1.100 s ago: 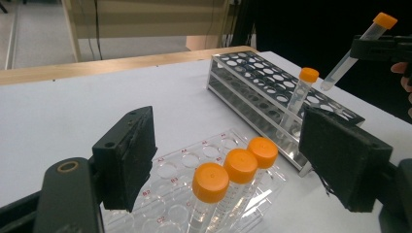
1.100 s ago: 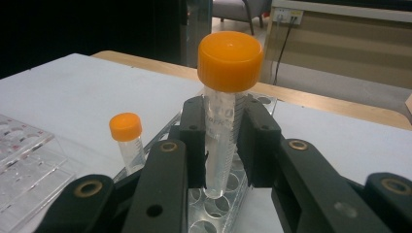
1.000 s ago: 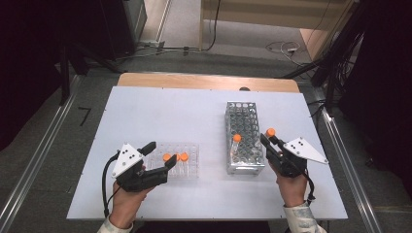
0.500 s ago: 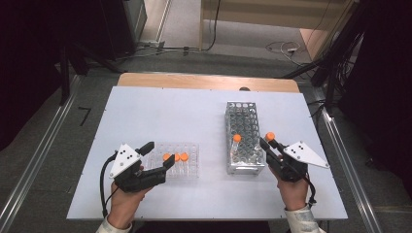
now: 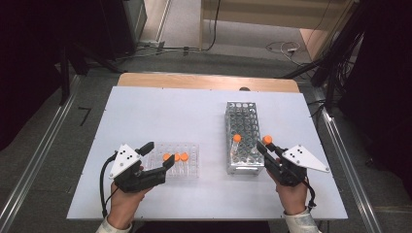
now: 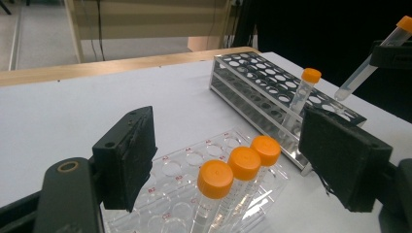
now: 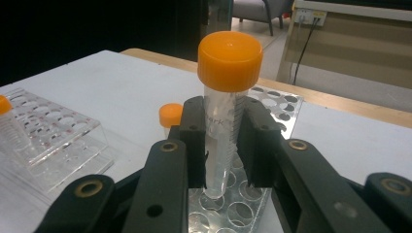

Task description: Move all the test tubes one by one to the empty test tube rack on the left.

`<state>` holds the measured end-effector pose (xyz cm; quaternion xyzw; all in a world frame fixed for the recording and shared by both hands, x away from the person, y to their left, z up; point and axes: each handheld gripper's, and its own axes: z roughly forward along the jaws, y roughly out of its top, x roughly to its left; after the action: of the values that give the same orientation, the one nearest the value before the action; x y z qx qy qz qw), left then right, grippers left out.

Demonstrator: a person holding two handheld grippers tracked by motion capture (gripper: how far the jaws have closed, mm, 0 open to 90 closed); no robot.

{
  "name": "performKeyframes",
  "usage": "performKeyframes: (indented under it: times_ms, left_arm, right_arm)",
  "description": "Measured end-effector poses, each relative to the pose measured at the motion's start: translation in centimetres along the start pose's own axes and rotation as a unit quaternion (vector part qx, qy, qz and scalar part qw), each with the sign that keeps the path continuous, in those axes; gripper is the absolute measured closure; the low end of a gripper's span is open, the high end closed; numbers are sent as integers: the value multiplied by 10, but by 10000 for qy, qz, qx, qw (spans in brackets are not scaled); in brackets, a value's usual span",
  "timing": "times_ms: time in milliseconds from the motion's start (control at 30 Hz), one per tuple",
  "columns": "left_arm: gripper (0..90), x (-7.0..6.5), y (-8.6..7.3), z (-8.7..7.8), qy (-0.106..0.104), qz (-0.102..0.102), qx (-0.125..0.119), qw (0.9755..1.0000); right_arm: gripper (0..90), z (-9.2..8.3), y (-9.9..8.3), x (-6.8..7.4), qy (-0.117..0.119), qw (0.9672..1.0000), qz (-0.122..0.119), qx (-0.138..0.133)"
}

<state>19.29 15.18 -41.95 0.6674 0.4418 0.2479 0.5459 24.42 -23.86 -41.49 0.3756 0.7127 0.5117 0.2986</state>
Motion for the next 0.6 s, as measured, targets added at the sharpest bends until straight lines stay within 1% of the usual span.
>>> performKeyframes:
  times_ms: [300,367,600]
  left_arm:
    - [209,0,0,-1,-1,2,10,10000]
    - [209,-1,0,-1,-7,3,-11,10000]
    - [209,-1,1,-1,-12,2,-14,10000]
  right_arm:
    - [716,-2,0,9,134,9999,-39,-9]
    - [716,-2,0,11,212,9998,-14,-7]
    - [715,-1,0,22,359,9993,-105,10]
